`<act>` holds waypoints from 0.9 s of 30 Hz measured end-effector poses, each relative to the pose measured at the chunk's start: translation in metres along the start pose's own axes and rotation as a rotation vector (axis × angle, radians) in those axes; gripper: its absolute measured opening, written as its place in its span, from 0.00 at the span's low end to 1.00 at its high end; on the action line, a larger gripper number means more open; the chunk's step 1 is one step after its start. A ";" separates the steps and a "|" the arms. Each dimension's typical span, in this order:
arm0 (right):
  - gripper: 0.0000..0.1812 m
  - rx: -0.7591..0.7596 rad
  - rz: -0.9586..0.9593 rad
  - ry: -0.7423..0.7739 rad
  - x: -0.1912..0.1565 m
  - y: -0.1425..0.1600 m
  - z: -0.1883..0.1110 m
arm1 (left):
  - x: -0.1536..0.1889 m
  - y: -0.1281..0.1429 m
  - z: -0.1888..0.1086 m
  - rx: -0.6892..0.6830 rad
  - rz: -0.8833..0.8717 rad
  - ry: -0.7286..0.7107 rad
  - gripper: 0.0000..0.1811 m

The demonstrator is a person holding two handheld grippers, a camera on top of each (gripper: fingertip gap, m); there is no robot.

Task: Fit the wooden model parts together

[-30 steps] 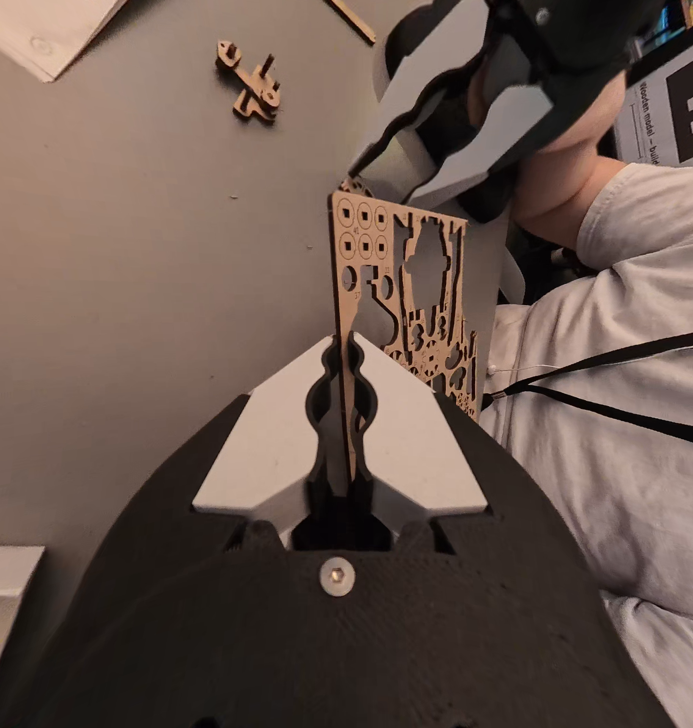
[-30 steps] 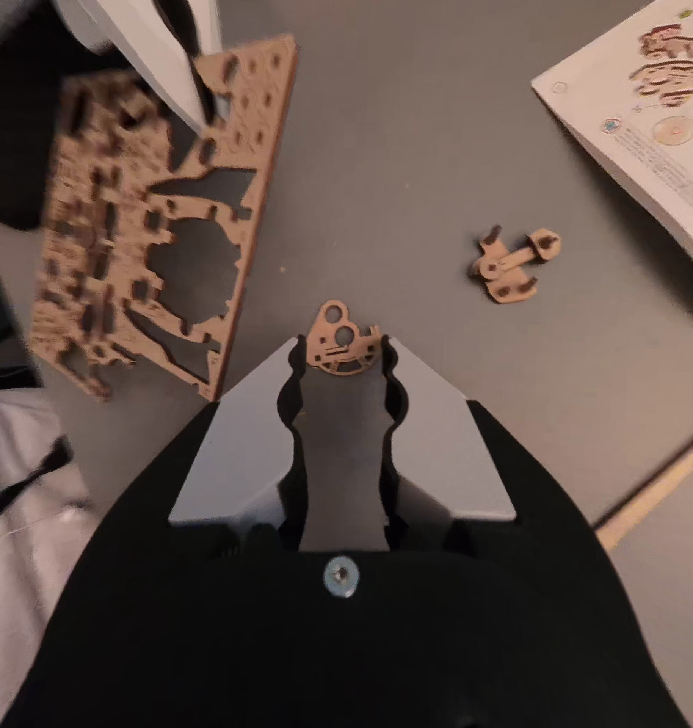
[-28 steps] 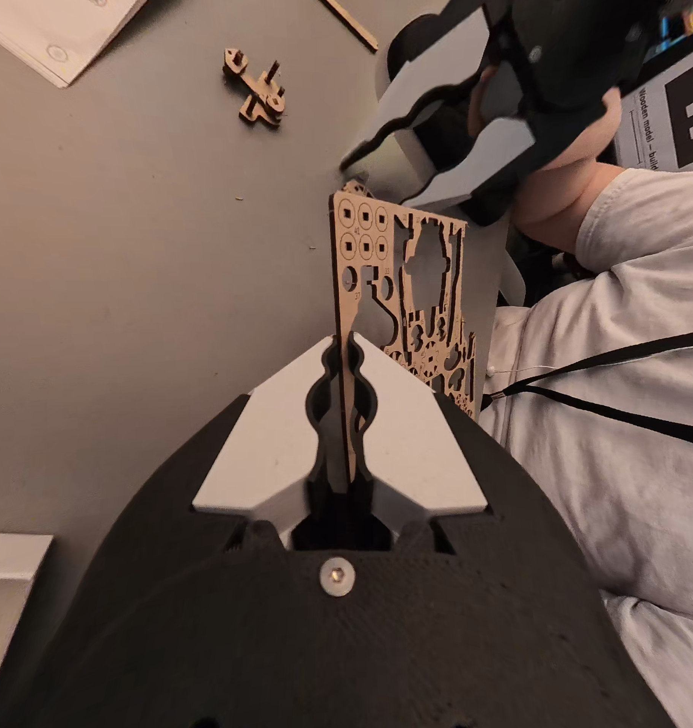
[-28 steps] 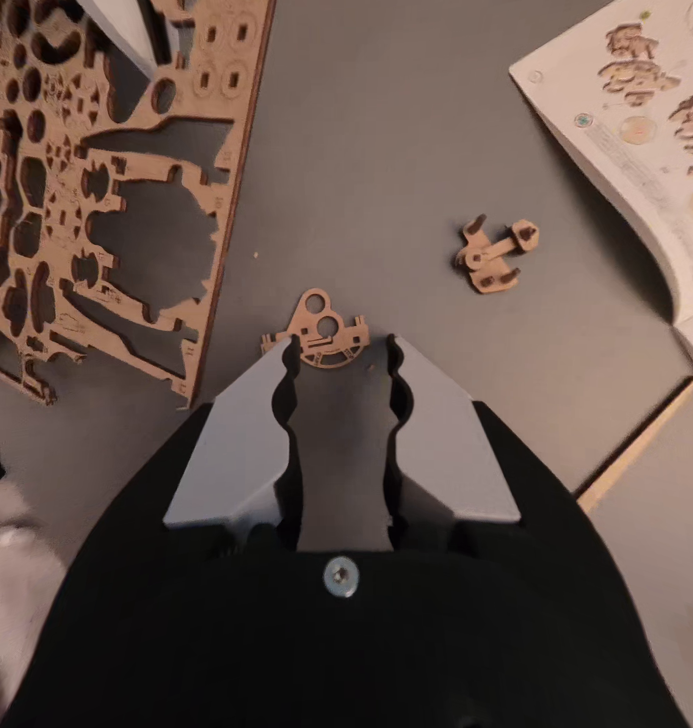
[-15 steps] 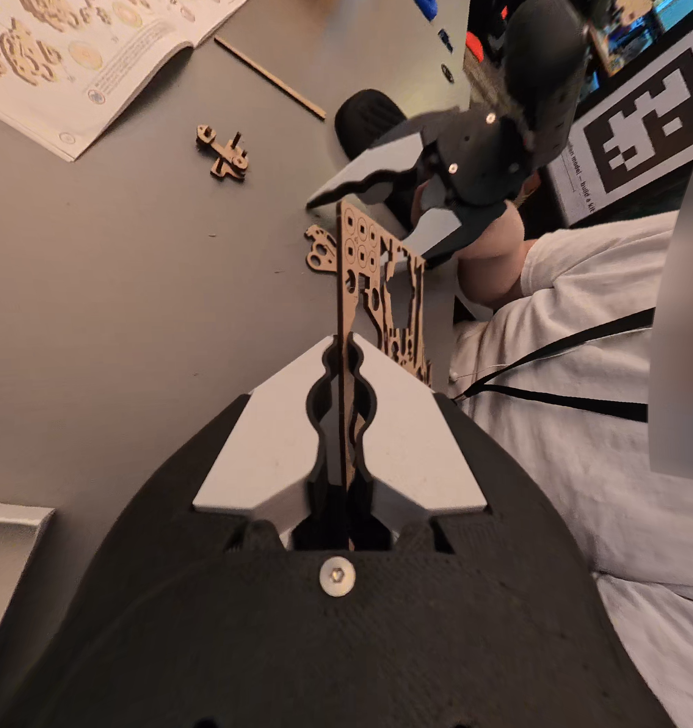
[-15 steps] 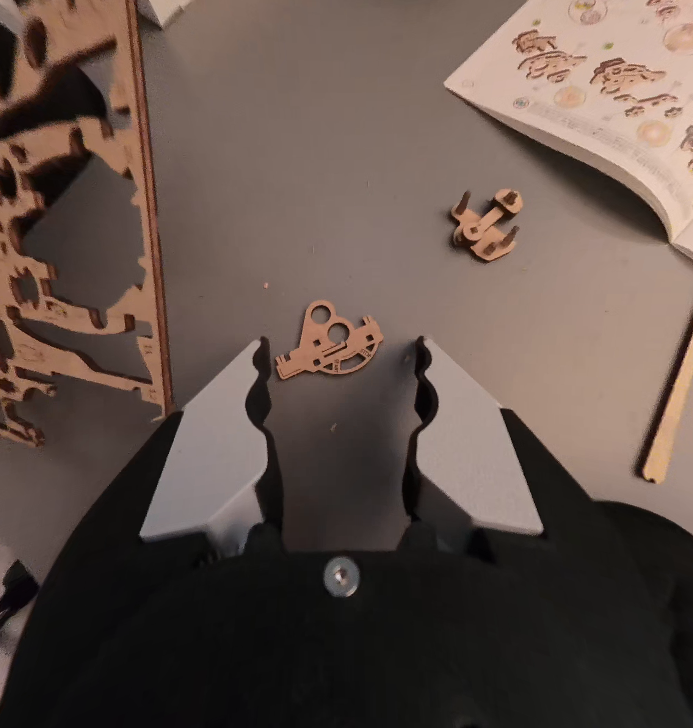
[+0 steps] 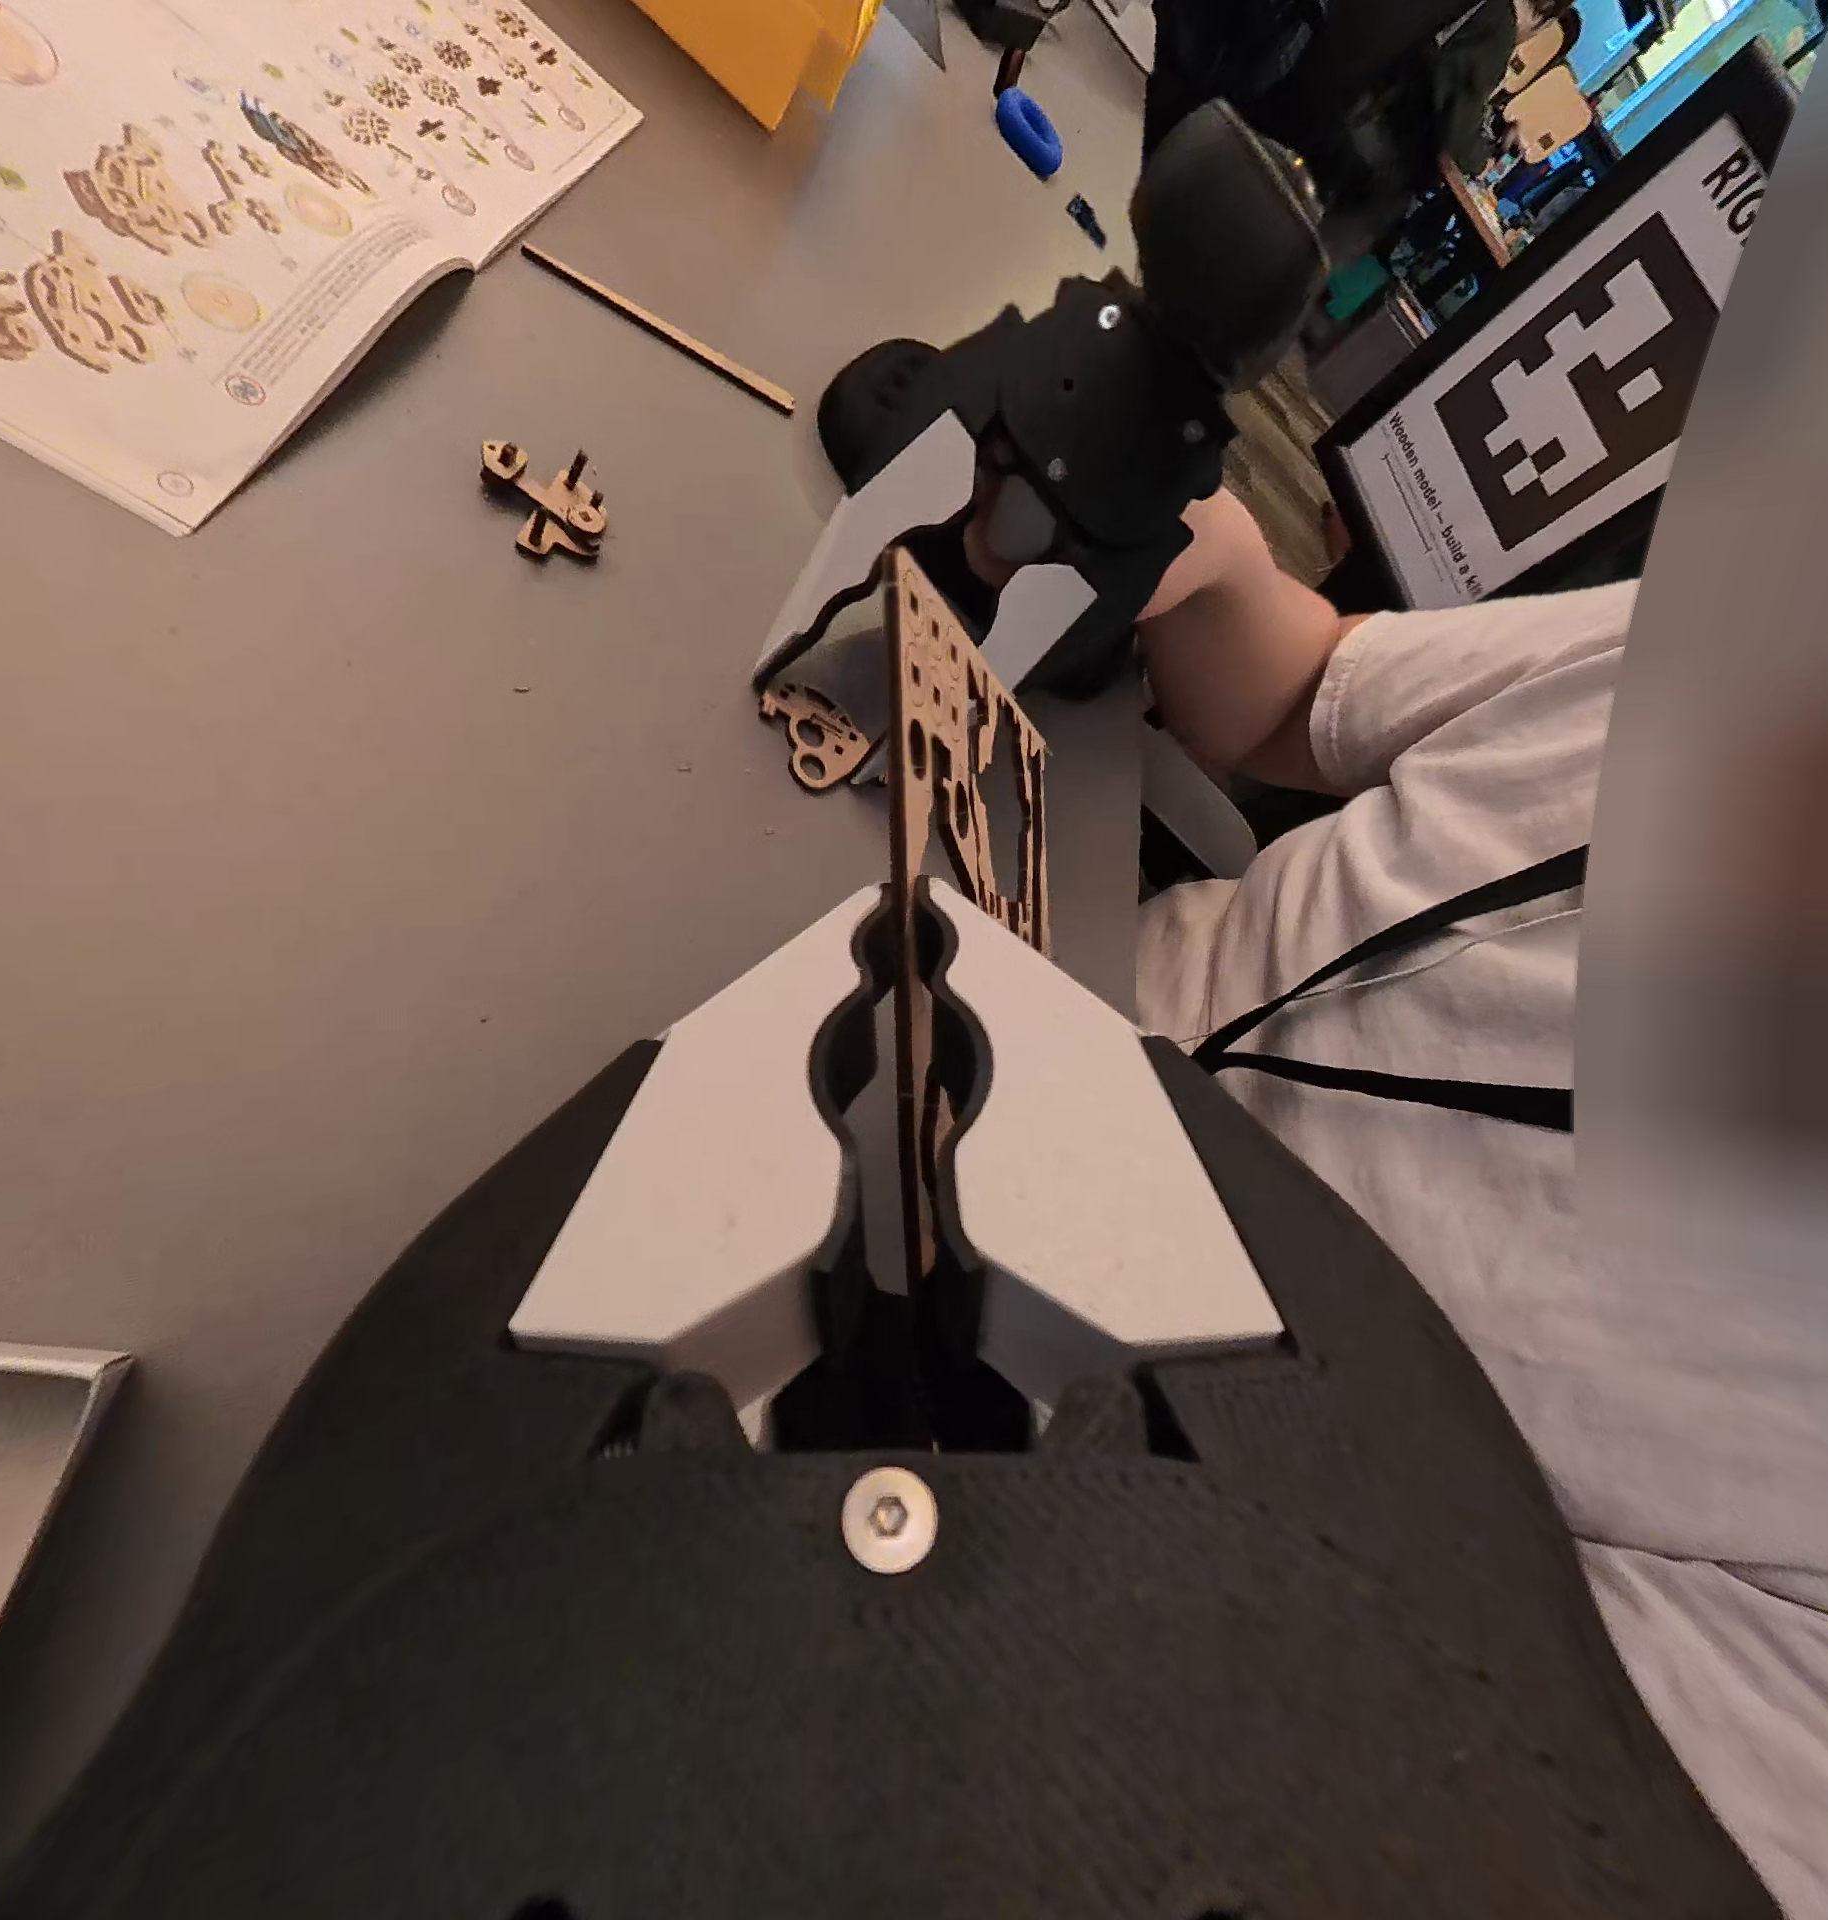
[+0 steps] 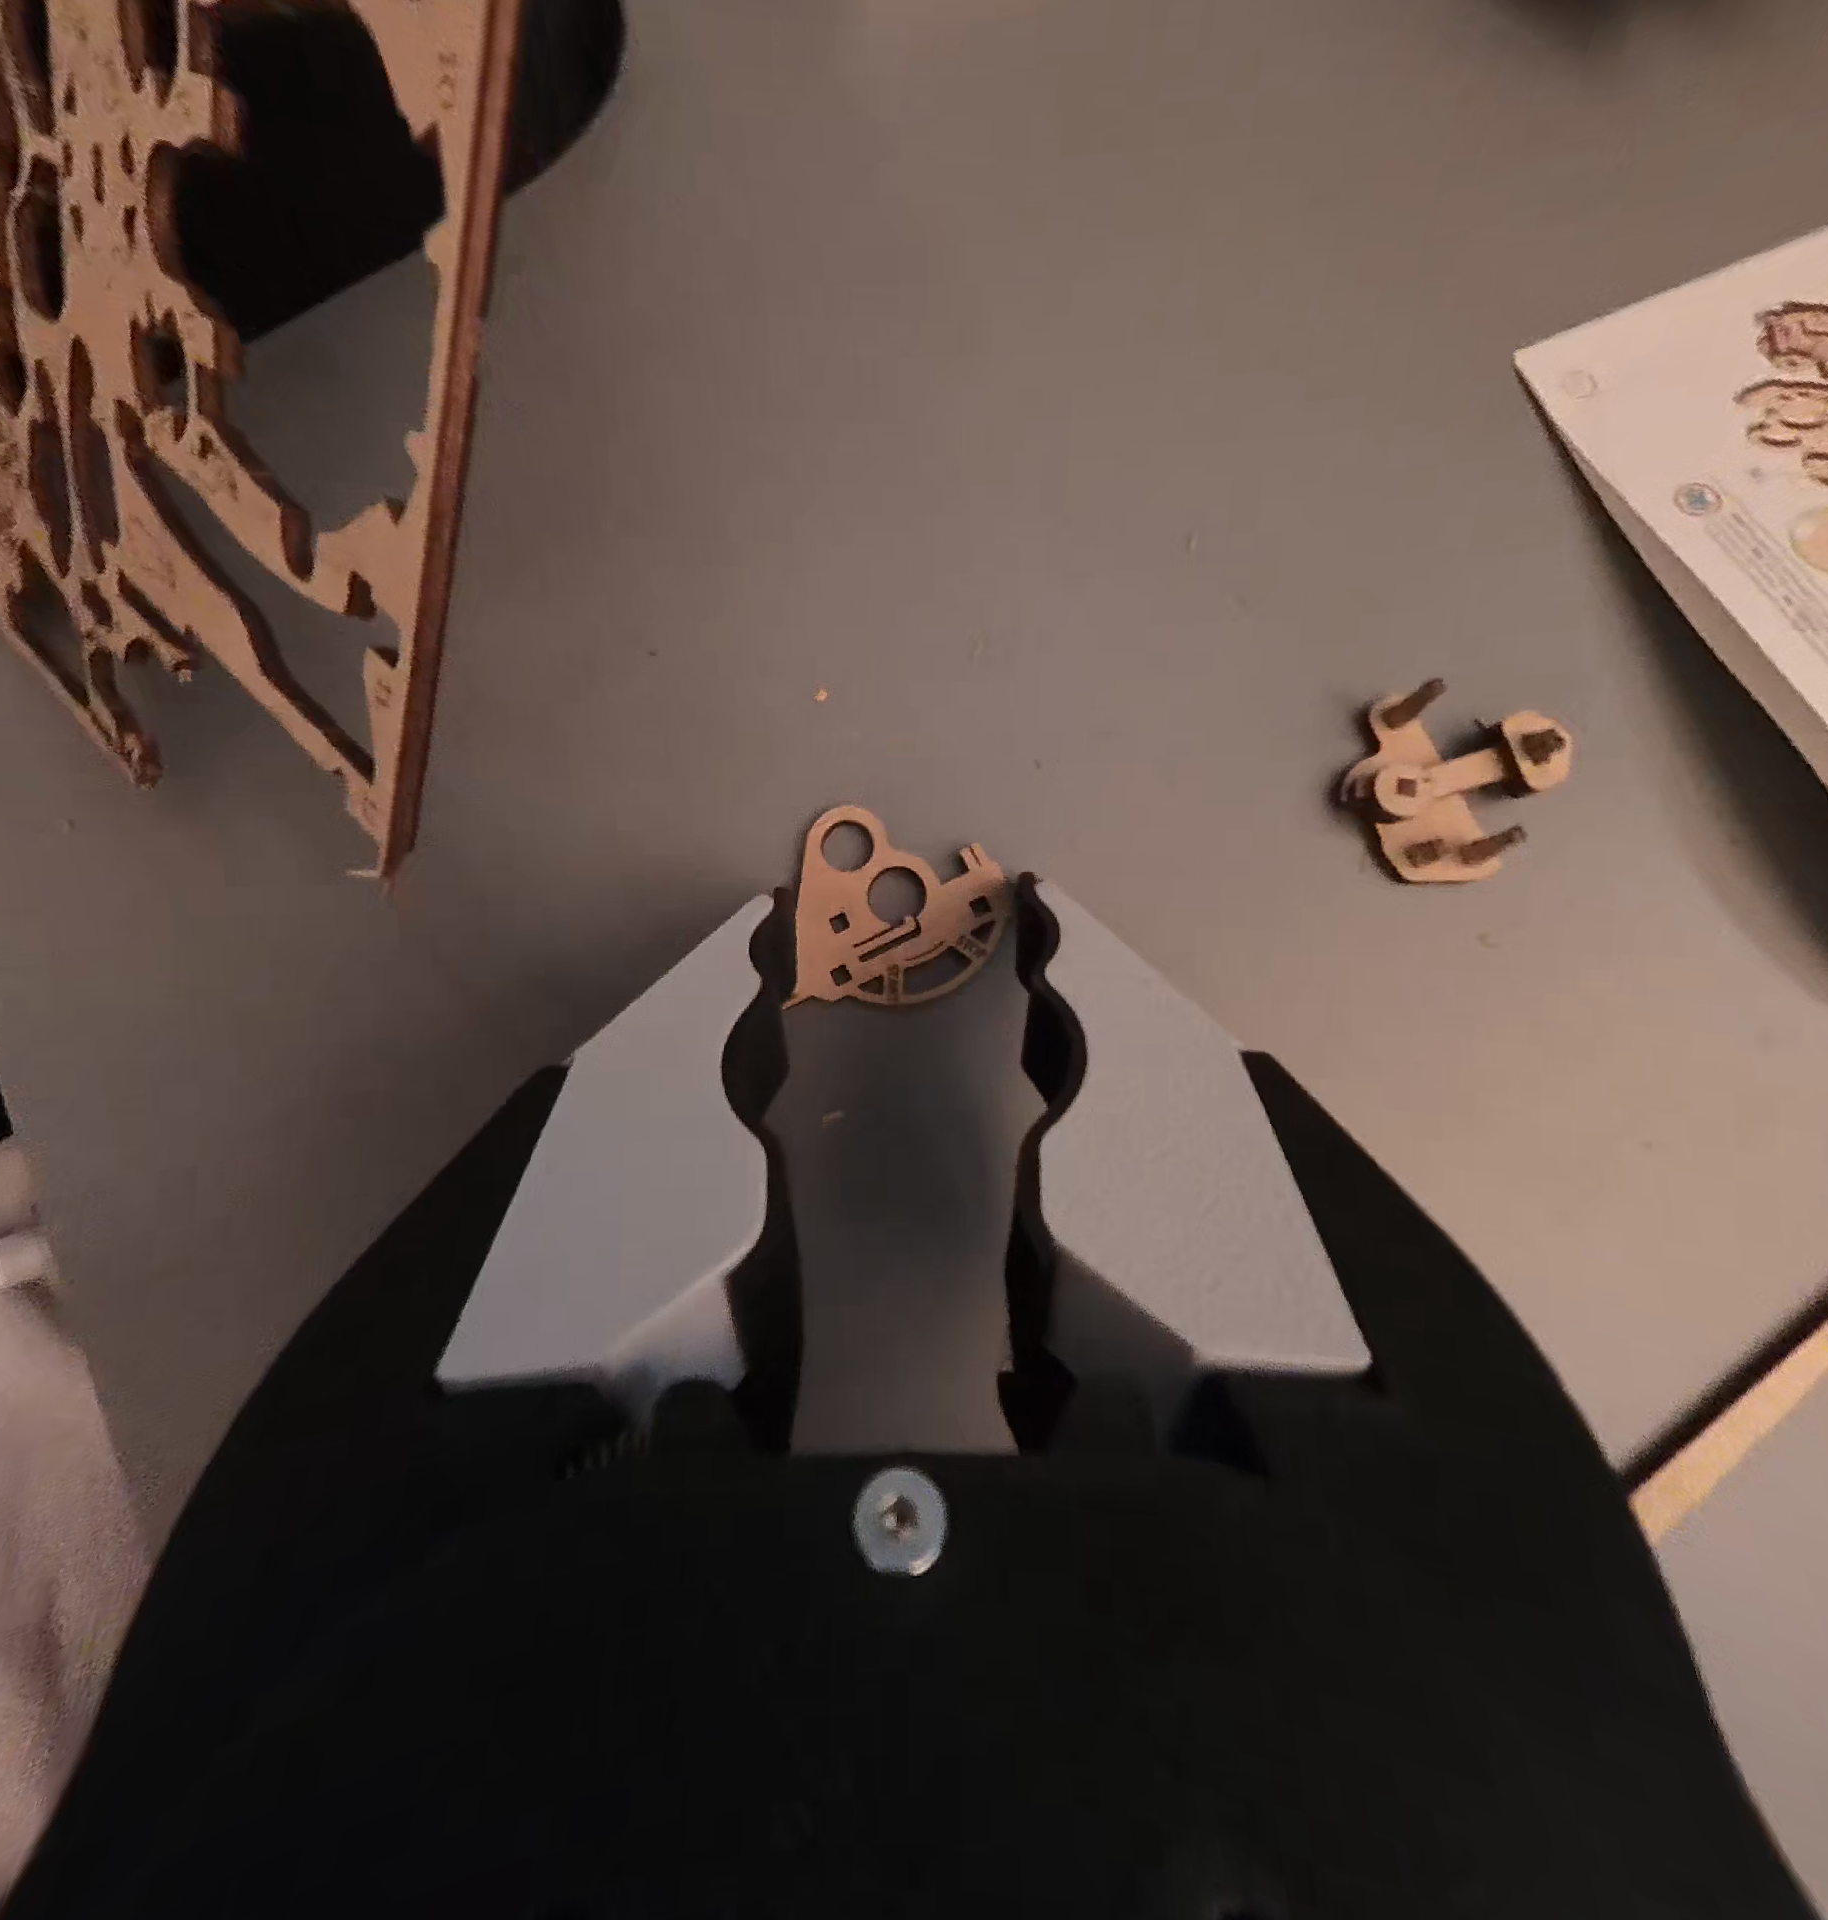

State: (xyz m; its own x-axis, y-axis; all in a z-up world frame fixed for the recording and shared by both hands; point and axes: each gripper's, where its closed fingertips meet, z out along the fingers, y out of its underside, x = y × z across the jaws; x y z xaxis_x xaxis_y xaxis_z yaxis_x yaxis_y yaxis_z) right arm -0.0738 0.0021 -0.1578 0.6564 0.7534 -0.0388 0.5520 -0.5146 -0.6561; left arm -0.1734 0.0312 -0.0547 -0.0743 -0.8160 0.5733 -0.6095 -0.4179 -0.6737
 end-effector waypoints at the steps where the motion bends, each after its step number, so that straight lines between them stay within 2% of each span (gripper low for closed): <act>1: 0.23 -0.001 -0.015 -0.032 -0.003 0.000 0.000 | 0.002 -0.001 0.000 0.006 0.003 0.008 0.00; 4: 0.23 0.025 -0.085 -0.094 -0.005 -0.007 -0.003 | 0.007 0.000 -0.001 0.002 0.012 0.043 0.00; 9: 0.23 0.041 -0.303 -0.045 0.023 -0.015 -0.017 | 0.001 0.005 0.010 -0.030 -0.038 0.055 0.00; 11: 0.23 0.051 -0.316 -0.029 0.039 -0.016 -0.026 | -0.007 0.008 0.022 -0.049 -0.074 0.054 0.00; 15: 0.23 0.171 -0.395 -0.090 0.047 -0.027 -0.043 | -0.019 0.016 0.053 -0.109 -0.152 0.083 0.01; 20: 0.22 0.231 -0.472 -0.104 0.057 -0.031 -0.046 | -0.039 0.030 0.087 -0.240 -0.155 0.062 0.01; 27: 0.23 0.231 -0.509 -0.125 0.062 -0.012 -0.034 | -0.068 0.007 0.084 -0.149 -0.130 -0.020 0.02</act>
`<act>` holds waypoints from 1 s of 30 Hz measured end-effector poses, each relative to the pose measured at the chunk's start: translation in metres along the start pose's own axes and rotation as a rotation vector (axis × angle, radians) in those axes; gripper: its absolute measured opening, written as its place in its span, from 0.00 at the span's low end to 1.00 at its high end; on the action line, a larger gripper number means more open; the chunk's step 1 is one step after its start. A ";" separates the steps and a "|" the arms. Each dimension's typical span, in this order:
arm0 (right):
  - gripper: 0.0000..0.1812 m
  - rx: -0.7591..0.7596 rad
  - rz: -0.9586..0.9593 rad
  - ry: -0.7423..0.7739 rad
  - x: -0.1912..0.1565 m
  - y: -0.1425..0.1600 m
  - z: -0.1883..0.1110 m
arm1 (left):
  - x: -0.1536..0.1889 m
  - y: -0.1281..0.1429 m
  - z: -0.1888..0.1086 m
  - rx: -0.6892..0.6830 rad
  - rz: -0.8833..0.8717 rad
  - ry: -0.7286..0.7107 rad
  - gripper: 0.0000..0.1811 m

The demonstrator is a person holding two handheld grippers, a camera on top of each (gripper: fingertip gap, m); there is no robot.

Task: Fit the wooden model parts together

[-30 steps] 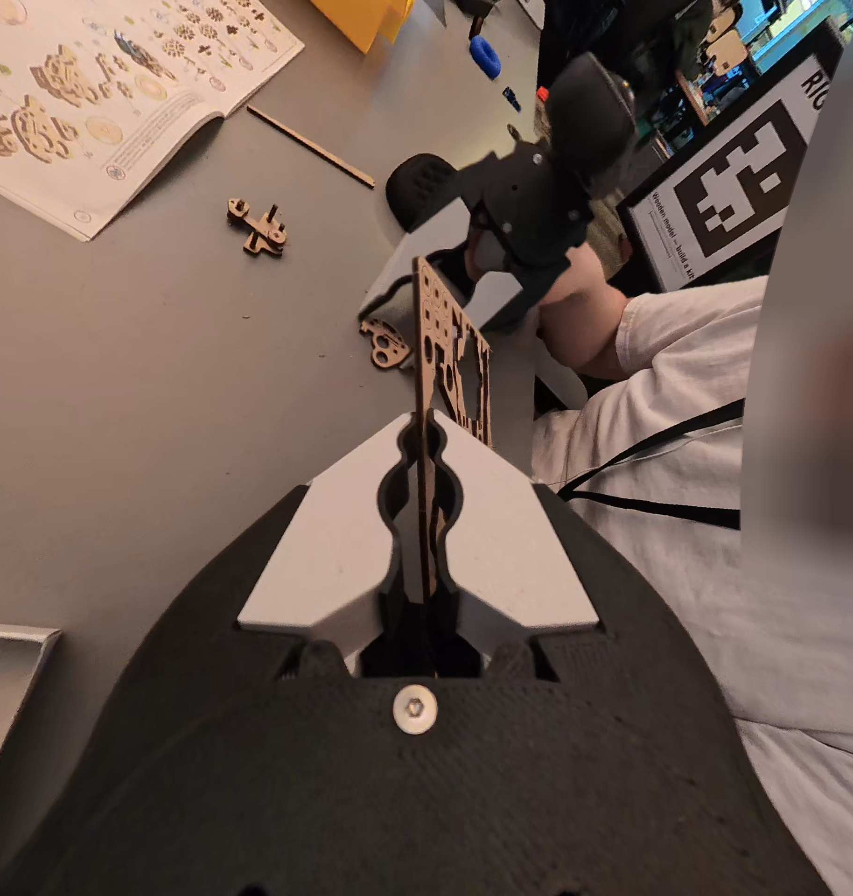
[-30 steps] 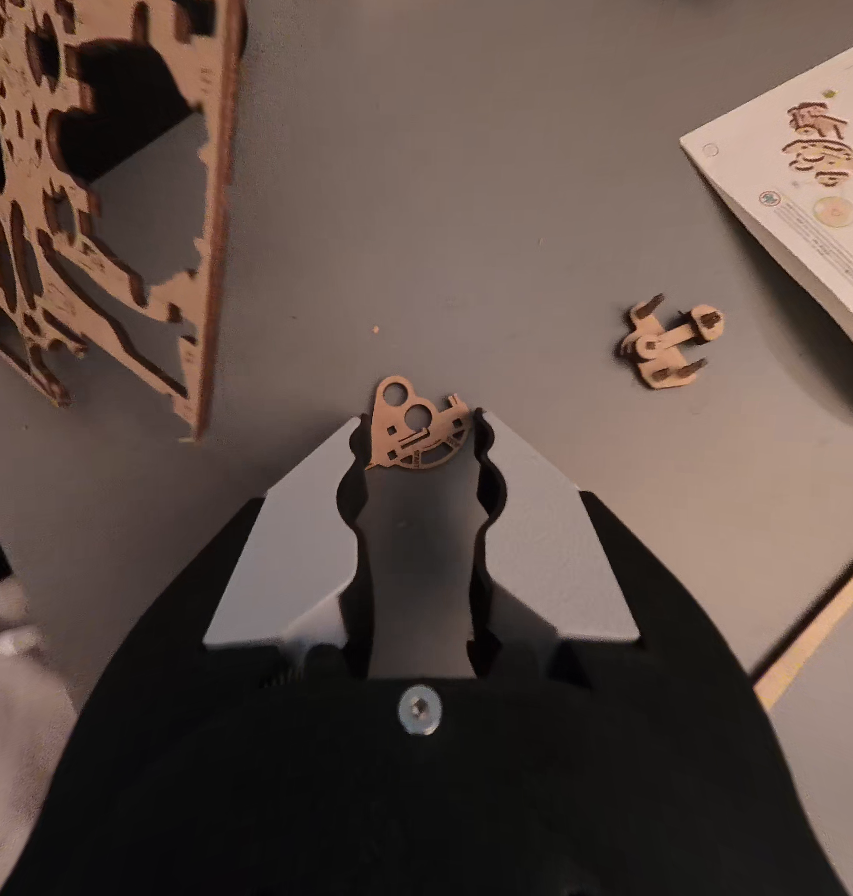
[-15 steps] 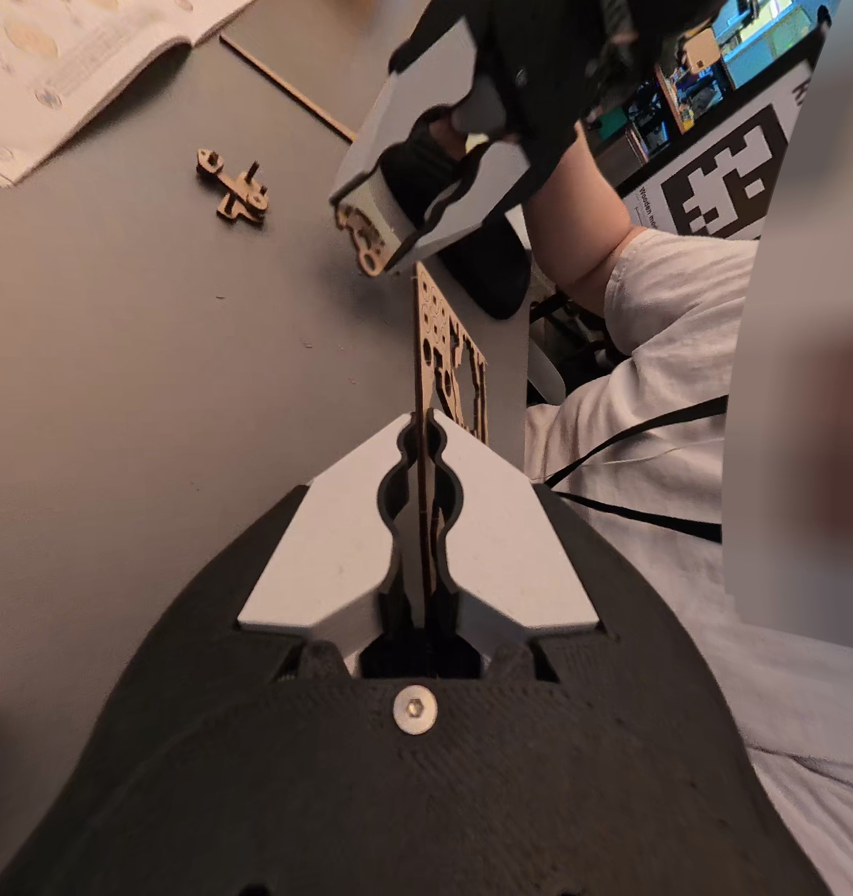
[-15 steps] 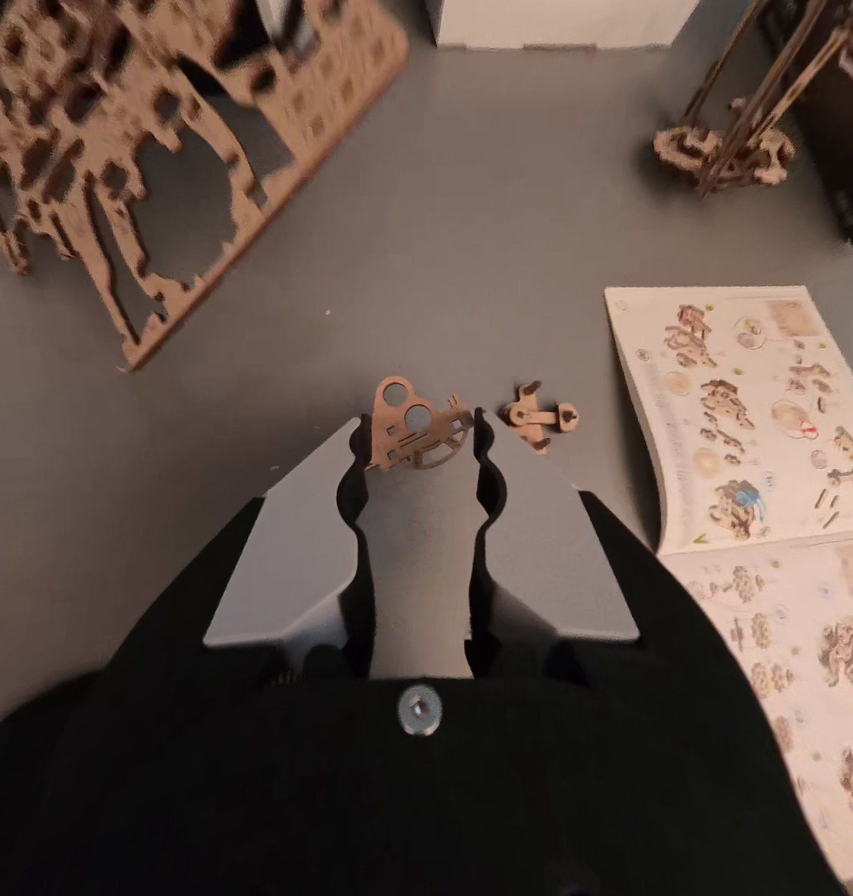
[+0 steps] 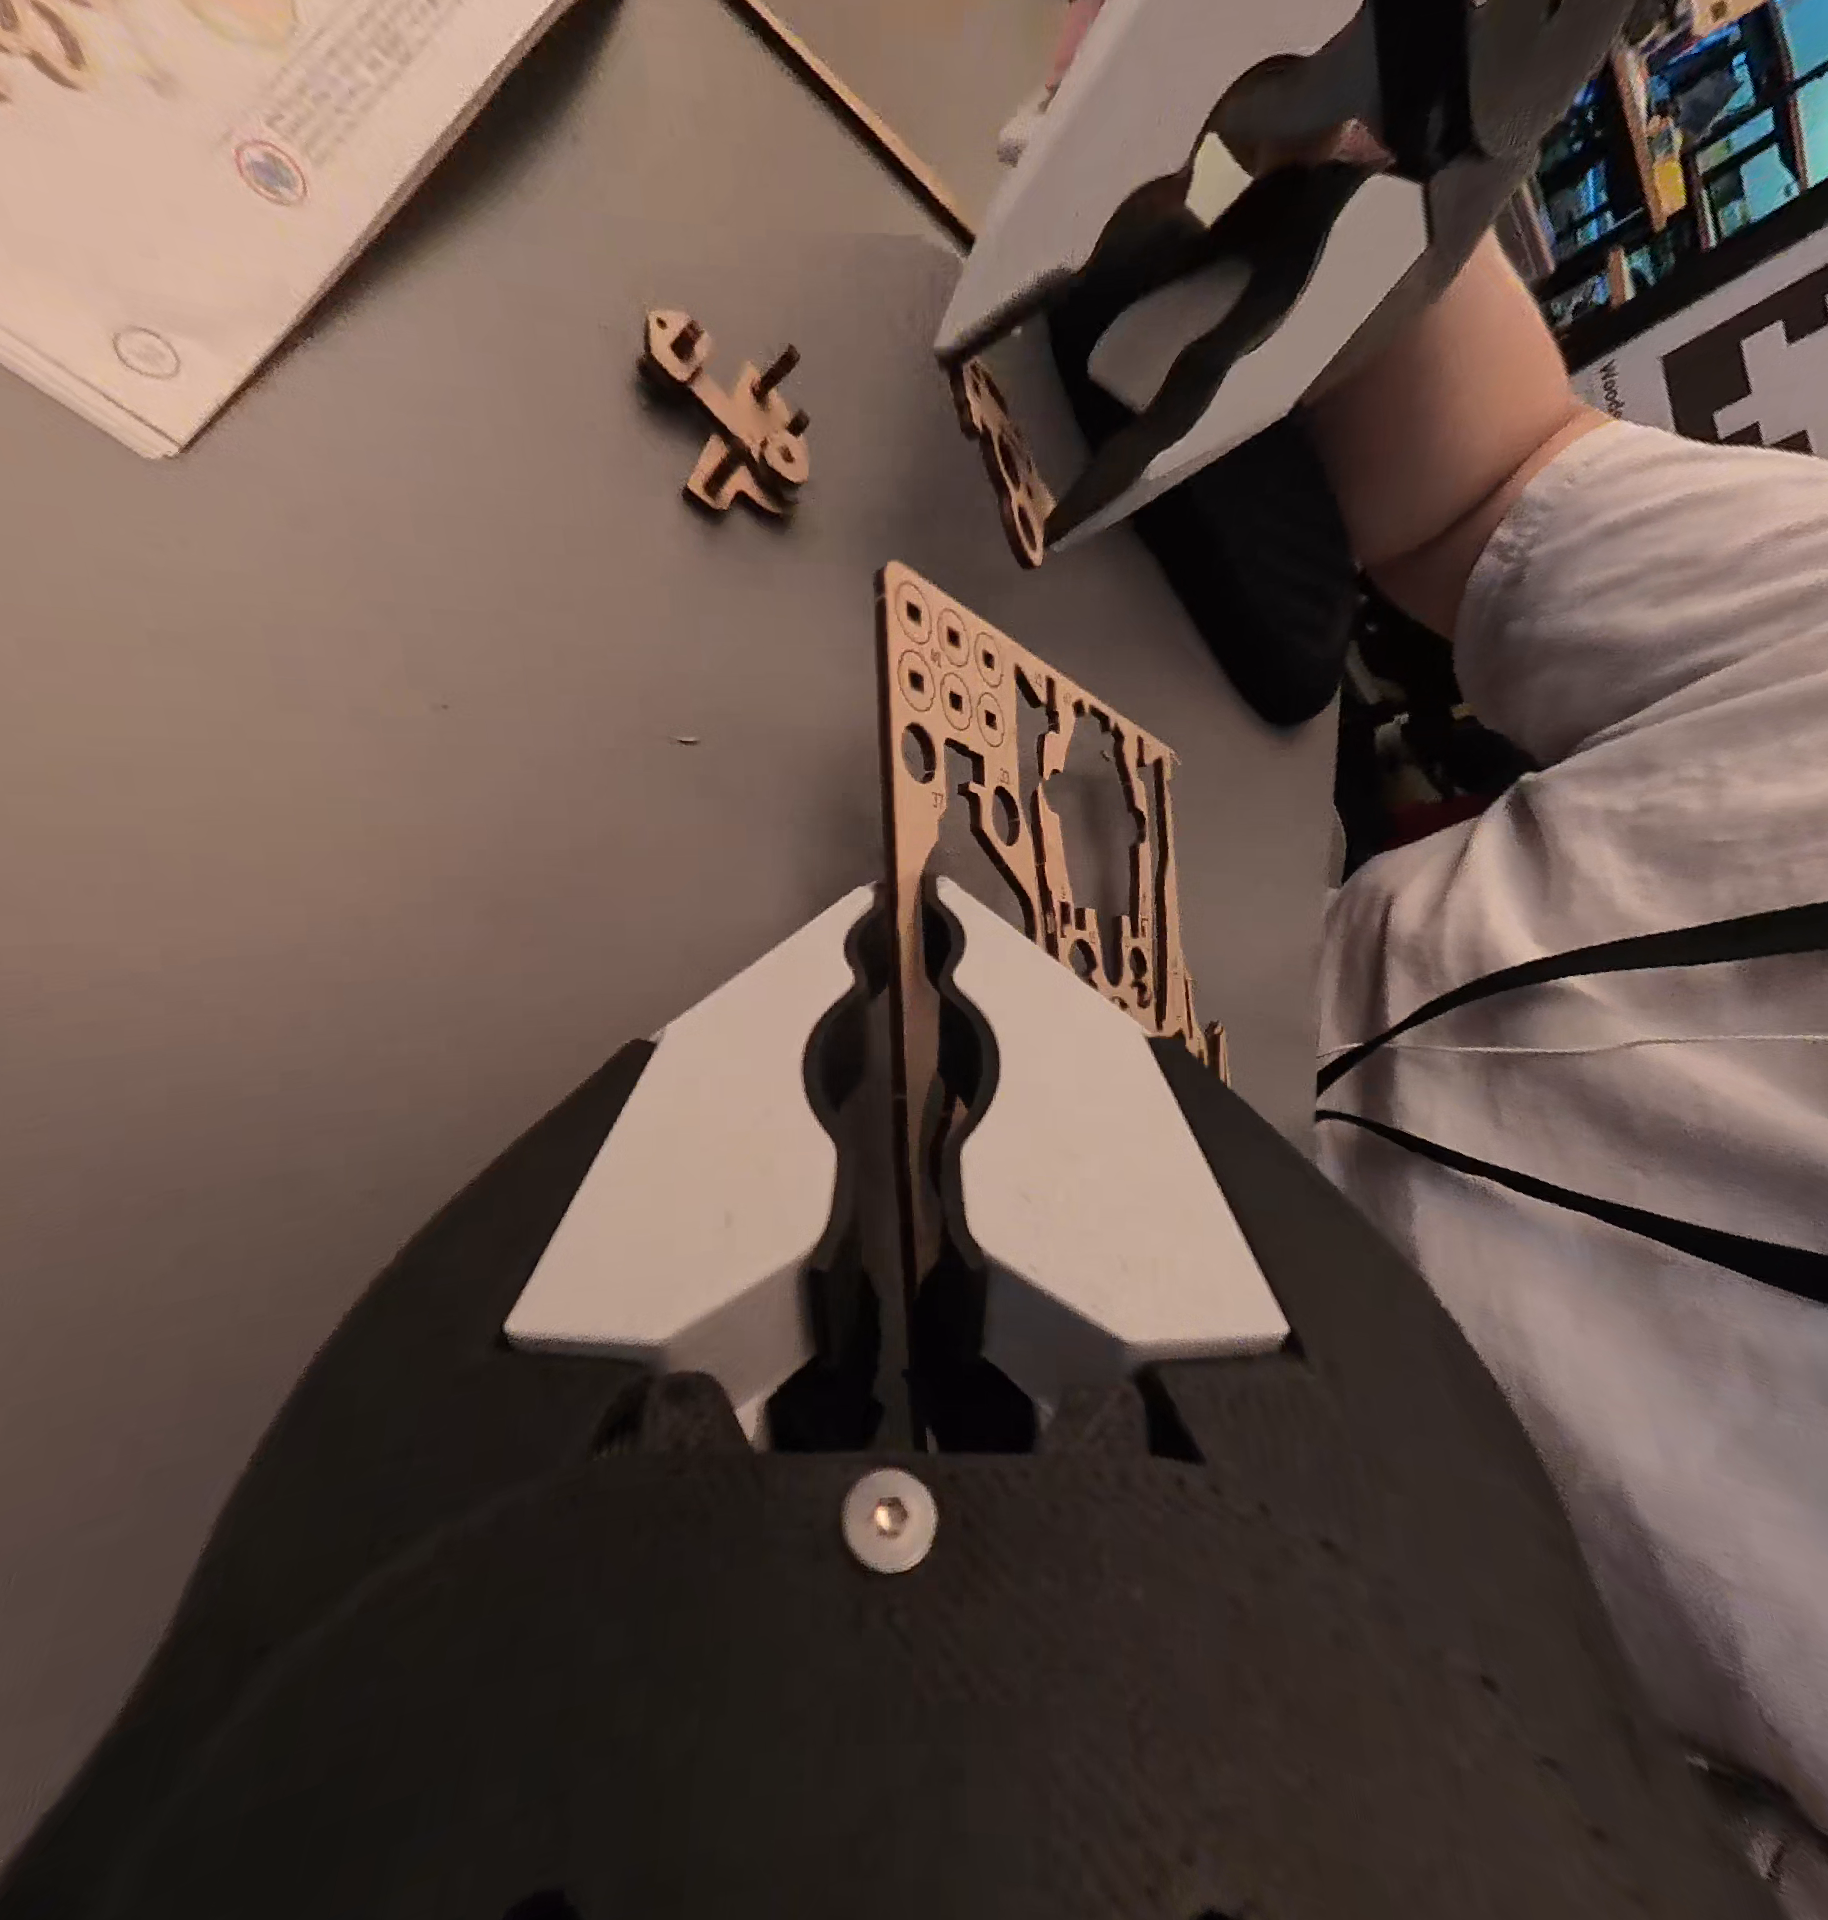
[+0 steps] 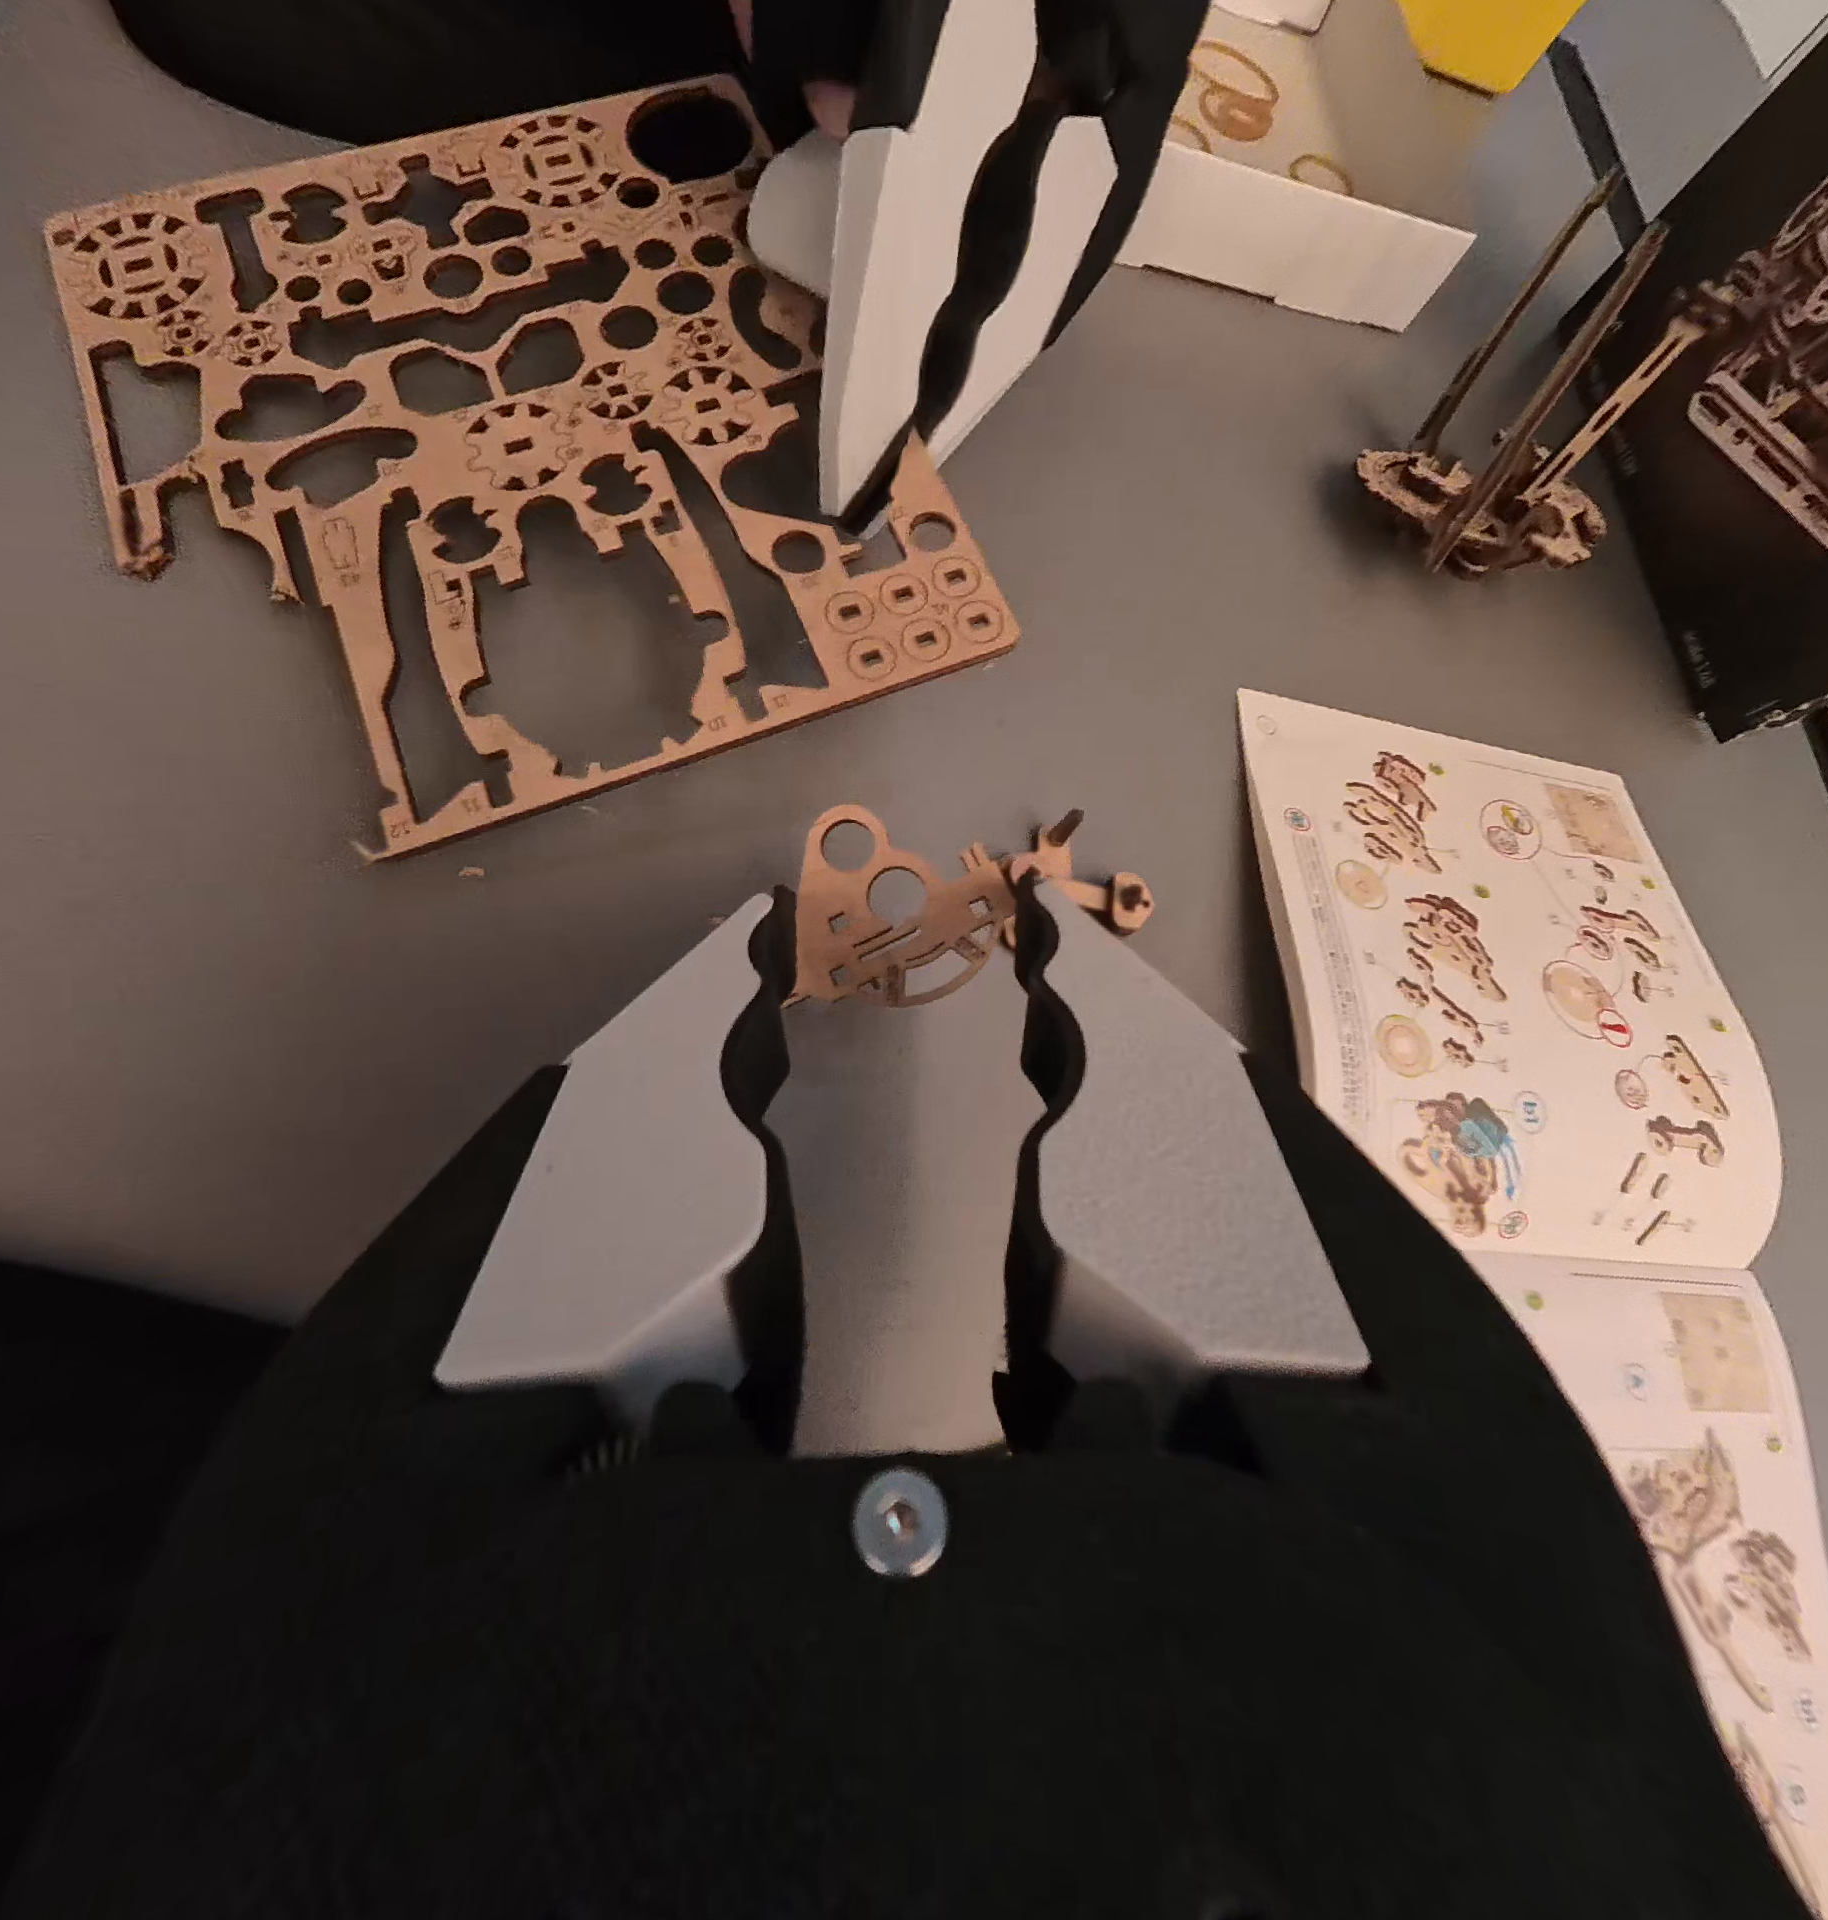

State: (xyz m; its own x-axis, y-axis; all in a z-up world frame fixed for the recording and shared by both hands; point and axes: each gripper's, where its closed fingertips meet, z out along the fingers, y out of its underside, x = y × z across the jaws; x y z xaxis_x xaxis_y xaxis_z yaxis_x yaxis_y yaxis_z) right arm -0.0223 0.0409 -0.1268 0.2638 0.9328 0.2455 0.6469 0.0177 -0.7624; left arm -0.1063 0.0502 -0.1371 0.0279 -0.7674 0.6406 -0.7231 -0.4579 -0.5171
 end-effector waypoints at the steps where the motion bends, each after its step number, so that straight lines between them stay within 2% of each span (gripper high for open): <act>1: 0.23 0.003 0.000 -0.001 -0.001 0.001 0.000 | 0.000 0.002 0.001 -0.009 0.001 0.006 0.02; 8: 0.22 0.015 0.006 -0.029 -0.010 0.005 0.003 | 0.000 0.015 0.013 -0.081 0.008 0.018 0.02; 12: 0.22 0.013 -0.007 -0.029 -0.012 0.003 0.004 | 0.000 0.007 0.008 -0.017 0.025 0.000 0.13; 20: 0.23 -0.031 -0.060 -0.007 -0.013 0.005 0.009 | -0.003 -0.012 -0.011 0.151 0.000 0.000 0.13; 25: 0.22 -0.025 -0.039 -0.002 -0.005 -0.007 0.017 | -0.002 -0.011 -0.011 0.159 0.001 -0.004 0.13; 30: 0.22 -0.120 -0.054 -0.070 0.003 -0.013 0.022 | -0.001 -0.002 -0.005 0.107 0.001 -0.017 0.14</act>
